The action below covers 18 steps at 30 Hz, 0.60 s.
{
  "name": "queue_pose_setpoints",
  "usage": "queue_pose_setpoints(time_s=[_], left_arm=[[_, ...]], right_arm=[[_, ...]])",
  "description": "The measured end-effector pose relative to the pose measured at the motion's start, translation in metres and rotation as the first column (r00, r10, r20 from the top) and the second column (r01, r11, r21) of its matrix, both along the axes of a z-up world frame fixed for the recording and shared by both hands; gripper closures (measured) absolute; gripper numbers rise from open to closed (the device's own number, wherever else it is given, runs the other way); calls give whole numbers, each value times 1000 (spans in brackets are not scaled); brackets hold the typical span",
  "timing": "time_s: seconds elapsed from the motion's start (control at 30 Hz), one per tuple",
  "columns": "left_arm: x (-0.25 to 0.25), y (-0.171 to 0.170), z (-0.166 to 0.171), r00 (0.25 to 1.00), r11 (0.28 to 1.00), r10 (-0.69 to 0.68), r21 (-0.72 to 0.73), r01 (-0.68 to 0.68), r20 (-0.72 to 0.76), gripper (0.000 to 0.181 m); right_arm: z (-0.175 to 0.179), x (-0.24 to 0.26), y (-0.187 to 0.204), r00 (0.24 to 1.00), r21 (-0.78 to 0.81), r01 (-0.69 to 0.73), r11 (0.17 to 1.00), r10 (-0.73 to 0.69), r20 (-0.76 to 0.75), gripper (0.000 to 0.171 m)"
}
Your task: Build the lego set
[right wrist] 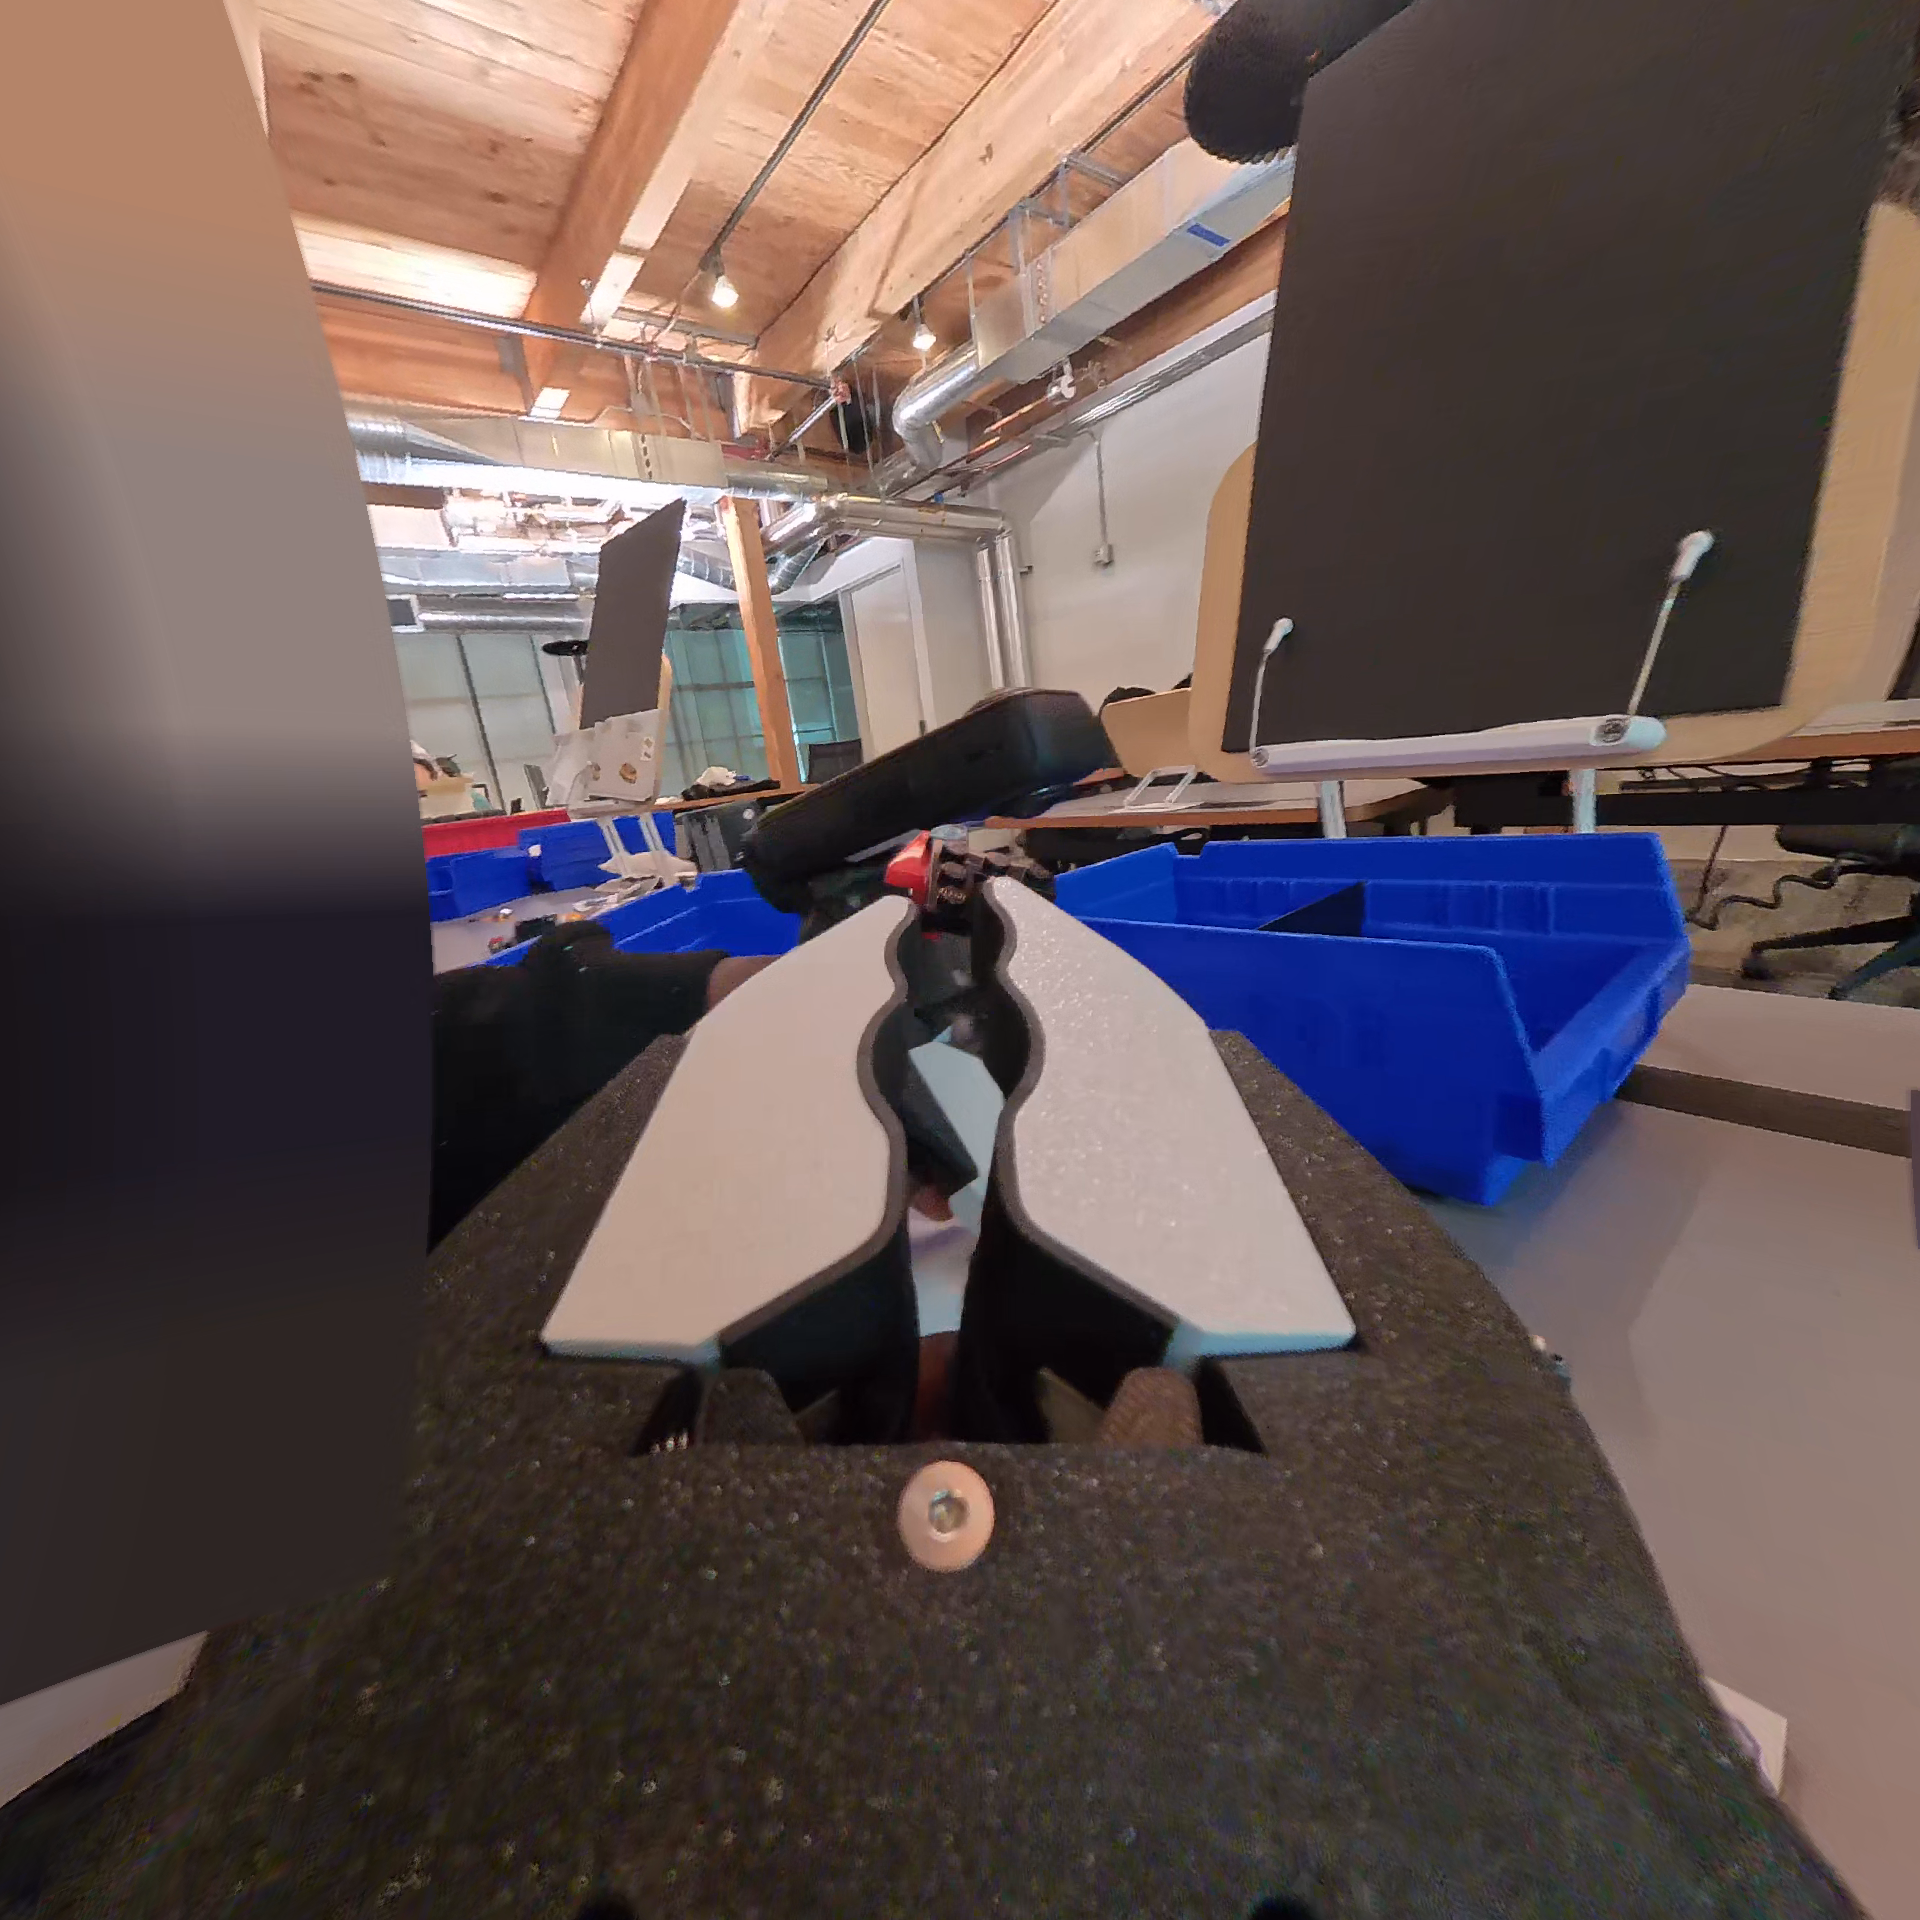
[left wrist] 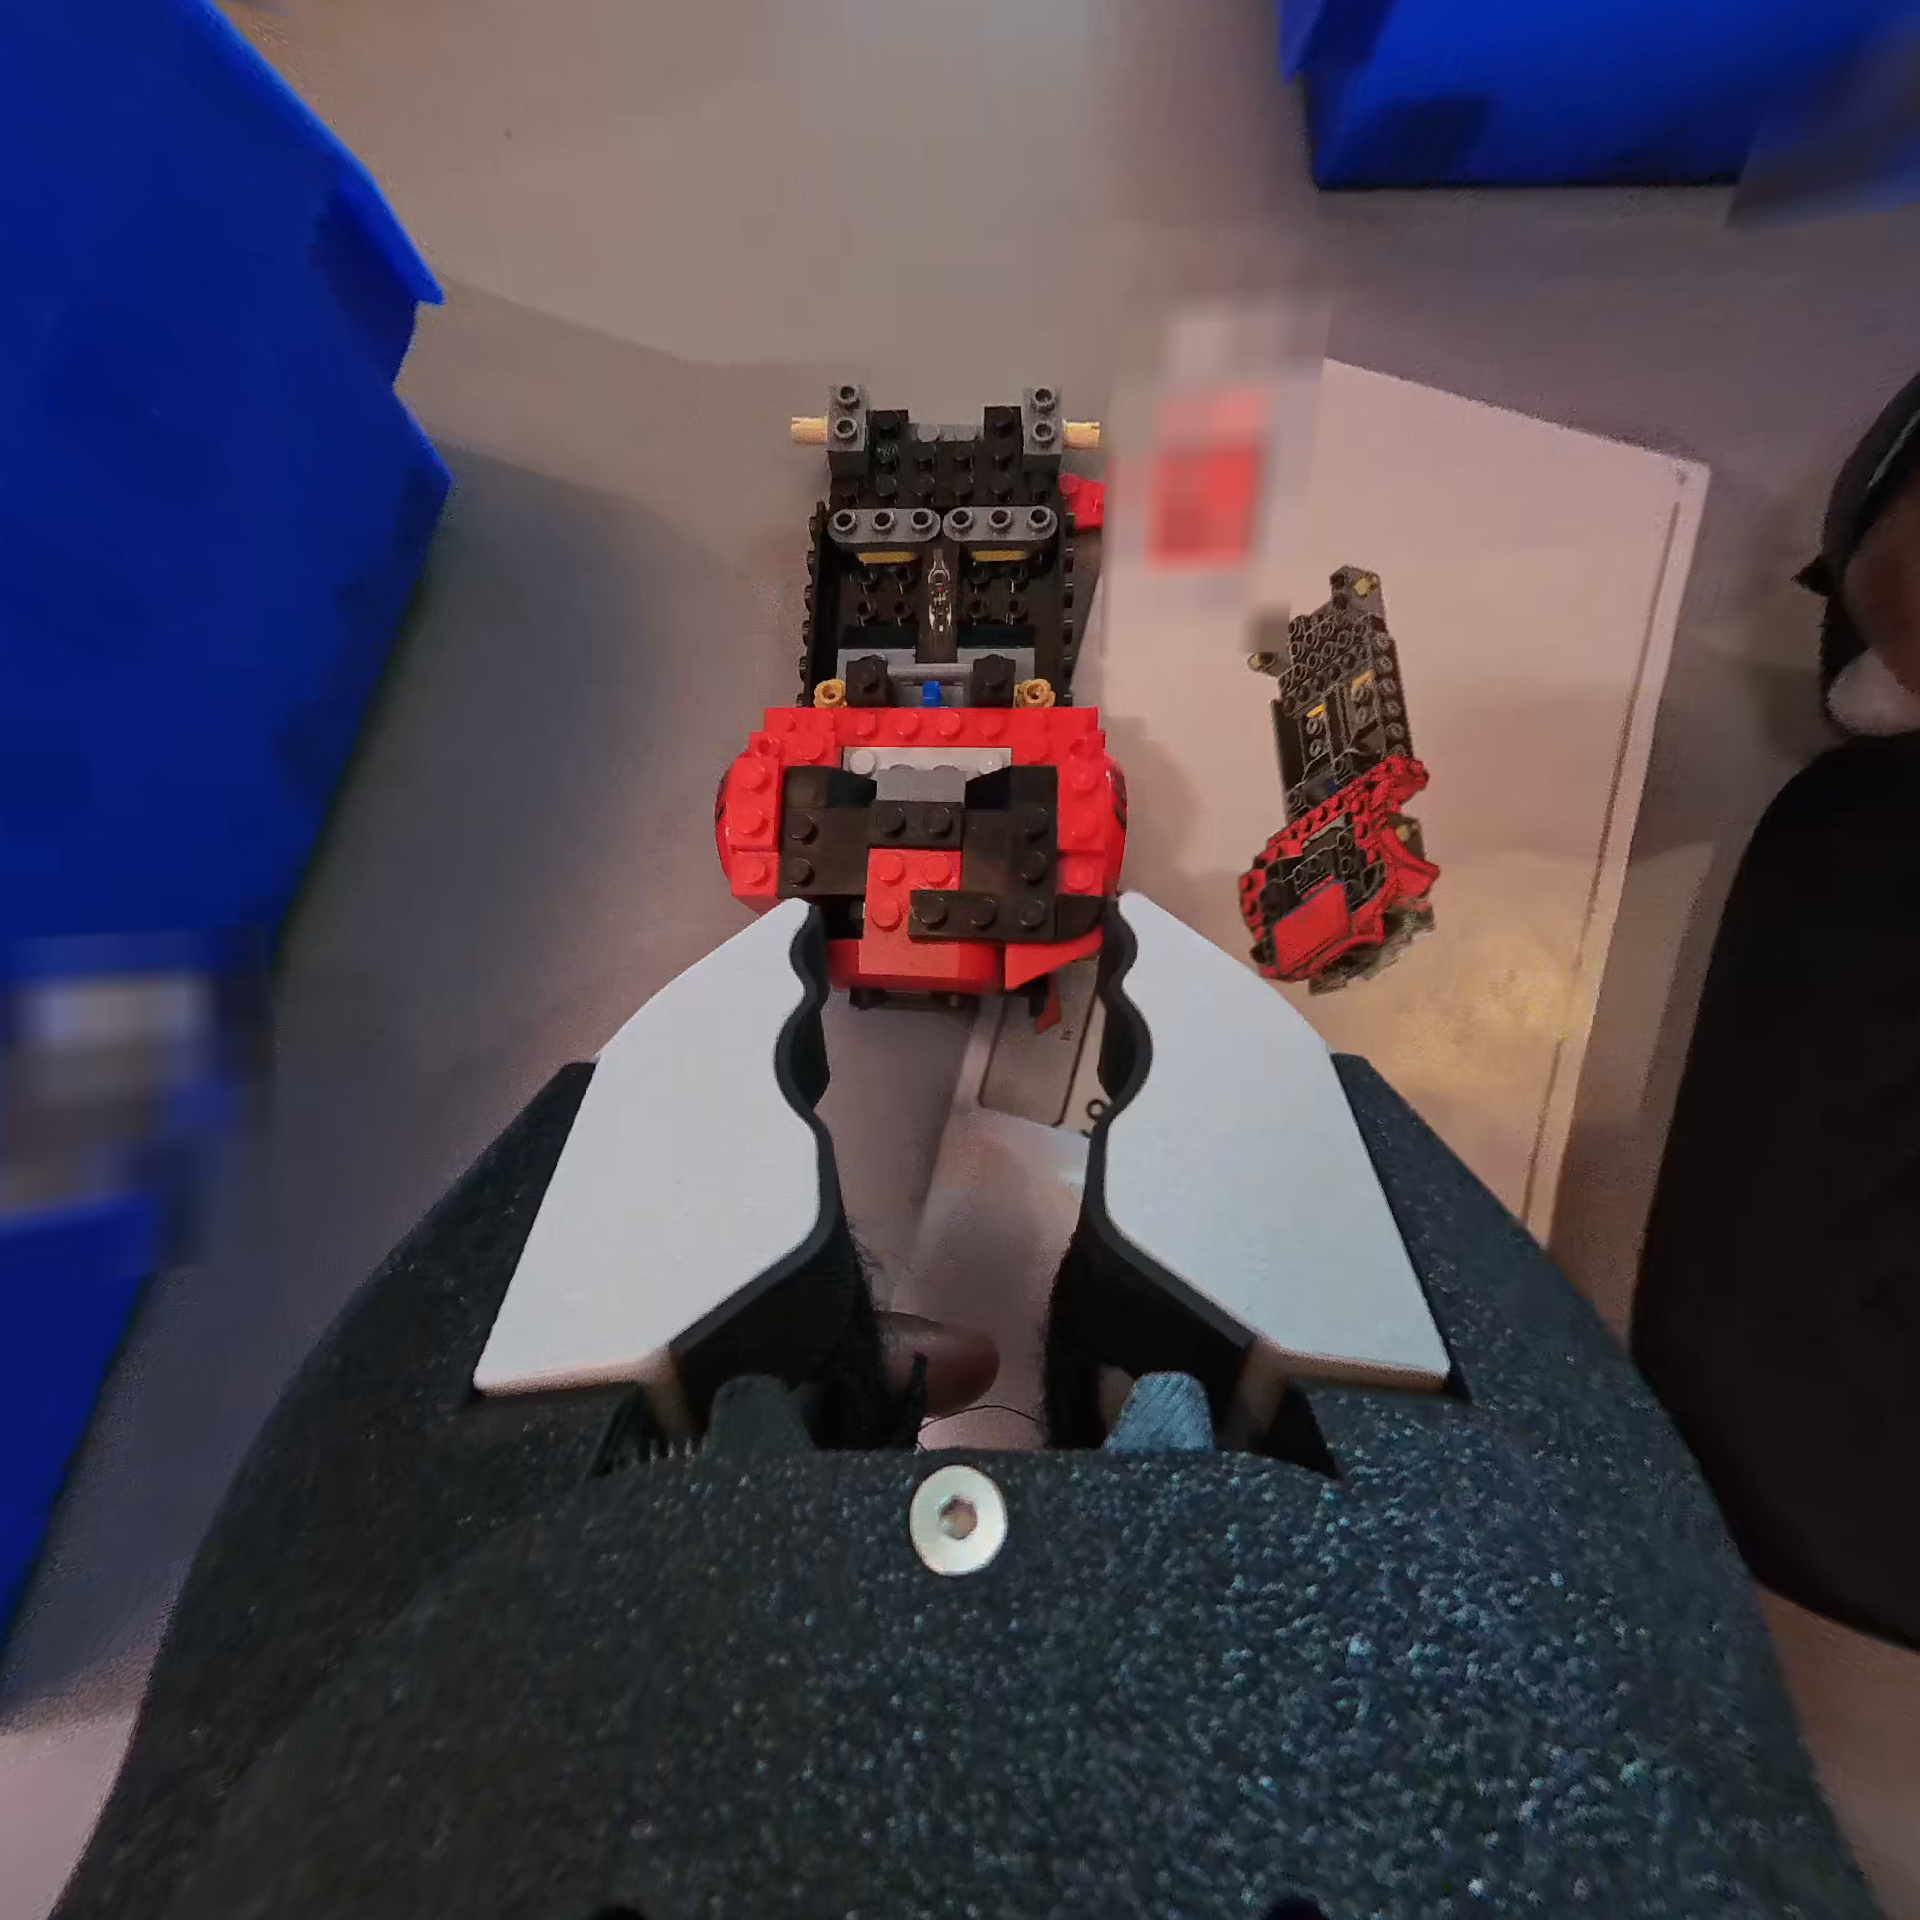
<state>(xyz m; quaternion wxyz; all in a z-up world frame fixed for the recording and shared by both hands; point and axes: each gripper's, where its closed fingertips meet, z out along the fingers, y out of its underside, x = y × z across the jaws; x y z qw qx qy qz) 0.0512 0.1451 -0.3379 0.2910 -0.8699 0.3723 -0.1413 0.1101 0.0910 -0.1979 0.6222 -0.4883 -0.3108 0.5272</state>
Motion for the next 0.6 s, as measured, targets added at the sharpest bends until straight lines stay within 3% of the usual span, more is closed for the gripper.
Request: queue_pose_setpoints(time_s=[0.33,0.53,0.6], left_arm=[[10,10,24,994,993,96,69,-99,48,133],[23,-13,31,979,984,162,56,-170,127,133],[27,-23,29,976,981,175,62,-184,130,146]], right_arm=[[17,30,13,981,7,141,990,-139,-132,163],[18,33,16,977,13,163,986,-160,-139,162],[19,35,16,976,6,162,987,-160,-150,162]])
